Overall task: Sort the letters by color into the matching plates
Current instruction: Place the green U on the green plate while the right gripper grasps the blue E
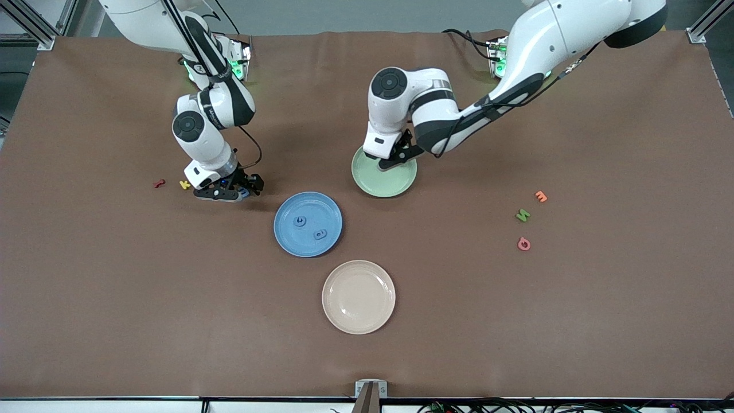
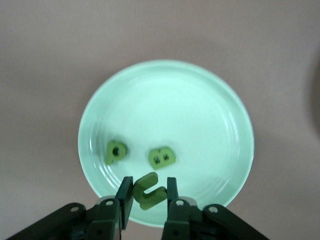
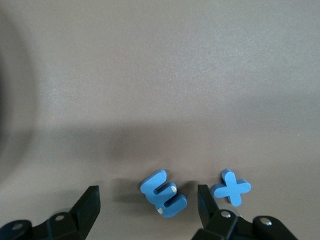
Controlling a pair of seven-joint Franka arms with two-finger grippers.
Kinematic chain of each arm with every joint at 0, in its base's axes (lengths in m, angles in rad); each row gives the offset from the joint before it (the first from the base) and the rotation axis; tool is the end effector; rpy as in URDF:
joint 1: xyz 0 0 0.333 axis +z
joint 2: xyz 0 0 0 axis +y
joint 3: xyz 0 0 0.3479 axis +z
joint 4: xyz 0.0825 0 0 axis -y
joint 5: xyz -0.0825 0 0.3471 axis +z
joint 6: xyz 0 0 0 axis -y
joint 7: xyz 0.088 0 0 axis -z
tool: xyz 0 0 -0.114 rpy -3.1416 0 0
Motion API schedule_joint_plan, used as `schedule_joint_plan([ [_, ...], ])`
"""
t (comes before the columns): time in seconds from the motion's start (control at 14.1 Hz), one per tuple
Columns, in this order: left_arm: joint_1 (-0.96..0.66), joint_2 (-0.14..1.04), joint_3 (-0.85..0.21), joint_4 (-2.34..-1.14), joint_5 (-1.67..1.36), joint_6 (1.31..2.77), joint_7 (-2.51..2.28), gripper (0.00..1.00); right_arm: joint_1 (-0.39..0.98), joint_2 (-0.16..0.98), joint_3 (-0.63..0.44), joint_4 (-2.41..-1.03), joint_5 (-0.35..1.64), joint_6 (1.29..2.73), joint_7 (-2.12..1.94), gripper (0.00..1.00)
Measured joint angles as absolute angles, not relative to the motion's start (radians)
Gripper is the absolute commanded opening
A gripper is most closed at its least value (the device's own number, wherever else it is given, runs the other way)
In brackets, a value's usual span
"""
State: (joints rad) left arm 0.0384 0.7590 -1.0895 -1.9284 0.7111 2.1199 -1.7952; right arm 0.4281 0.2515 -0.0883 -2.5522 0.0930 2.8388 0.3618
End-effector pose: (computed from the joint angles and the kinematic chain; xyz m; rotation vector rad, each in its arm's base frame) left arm 0.3753 -0.4570 0.2974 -3.0329 -0.6313 0.1407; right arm 0.4272 0.1452 0.2389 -3.1170 0.1671 -0.0502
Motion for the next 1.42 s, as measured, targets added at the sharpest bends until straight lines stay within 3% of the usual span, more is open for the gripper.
schedule_joint_plan([
  [0.21,-0.074,0.76,-1.007,-1.907,0.675,2.125,-1.807,0.21,0.428,0.266,-0.088,-2.552,0.093,2.843,0.362,0.87],
  [0.35,-0.136,0.76,-0.95,-1.874,0.661,2.14,-1.808,0.21,0.429,0.27,-0.088,-2.552,0.093,2.847,0.362,0.8],
  [0.5,-0.18,0.761,-0.902,-1.842,0.66,2.154,-1.808,0.22,0.43,0.27,-0.088,-2.552,0.093,2.847,0.362,0.62],
  [0.71,-0.212,0.762,-0.856,-1.828,0.66,2.195,-1.808,0.22,0.43,0.27,-0.088,-2.552,0.093,2.847,0.362,0.04],
  [0.99,-0.213,0.763,-0.853,-1.826,0.659,2.217,-1.808,0.27,0.43,0.264,-0.089,-2.551,0.093,2.847,0.362,0.0],
  [1.06,-0.213,0.763,-0.853,-1.826,0.659,2.219,-1.808,0.51,0.43,0.264,-0.089,-2.551,0.093,2.847,0.362,0.0],
  [1.13,-0.214,0.763,-0.853,-1.825,0.659,2.221,-1.808,0.94,0.43,0.264,-0.089,-2.551,0.093,2.847,0.362,0.0],
  [1.2,-0.214,0.763,-0.853,-1.824,0.659,2.221,-1.808,1.0,0.43,0.264,-0.089,-2.551,0.093,2.846,0.362,0.0],
  [1.42,-0.214,0.763,-0.853,-1.821,0.656,2.222,-1.808,1.0,0.431,0.264,-0.088,-2.533,0.093,2.833,0.362,0.0],
])
